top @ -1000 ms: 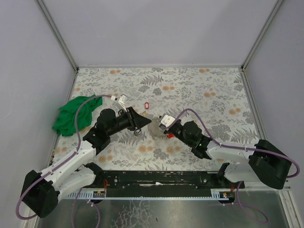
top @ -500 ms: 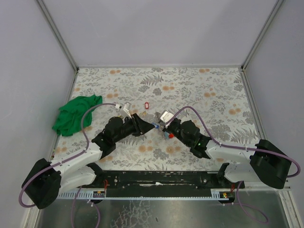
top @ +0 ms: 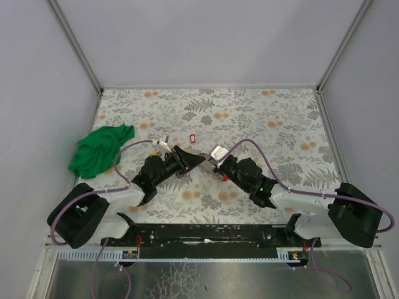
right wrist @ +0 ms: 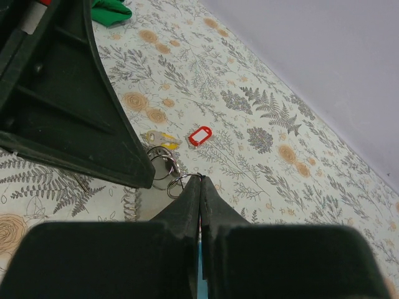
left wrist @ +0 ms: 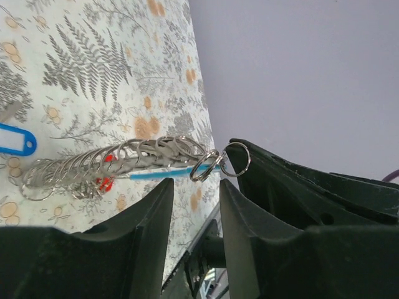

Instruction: Put the keys on the keyring

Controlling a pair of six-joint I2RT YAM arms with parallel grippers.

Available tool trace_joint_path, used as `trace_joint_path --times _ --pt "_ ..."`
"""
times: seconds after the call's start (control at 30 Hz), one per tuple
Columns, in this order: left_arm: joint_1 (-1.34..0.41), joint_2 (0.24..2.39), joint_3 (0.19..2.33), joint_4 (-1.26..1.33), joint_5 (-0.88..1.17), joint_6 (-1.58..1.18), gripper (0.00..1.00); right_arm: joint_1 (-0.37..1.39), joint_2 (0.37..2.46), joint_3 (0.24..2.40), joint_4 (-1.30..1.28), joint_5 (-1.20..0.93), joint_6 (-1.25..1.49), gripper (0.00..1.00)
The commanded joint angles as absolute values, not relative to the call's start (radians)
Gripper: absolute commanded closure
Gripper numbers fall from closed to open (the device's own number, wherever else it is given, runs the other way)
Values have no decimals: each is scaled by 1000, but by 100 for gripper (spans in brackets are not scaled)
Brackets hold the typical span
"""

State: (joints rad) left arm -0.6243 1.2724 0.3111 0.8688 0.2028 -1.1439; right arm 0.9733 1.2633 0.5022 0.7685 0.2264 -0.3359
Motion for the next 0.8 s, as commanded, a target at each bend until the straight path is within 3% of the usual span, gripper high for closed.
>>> trace_joint_path --times 0.0,0.57,0.77 --pt "-620 1328 295 1121 240 -1237 66 984 1235 530 816 245 -315 100" --pt "-621 1350 285 1147 223 -1261 71 984 1233 531 807 241 -301 100" --pt "-624 1362 290 1135 224 -1251 79 984 1233 532 806 237 -299 100"
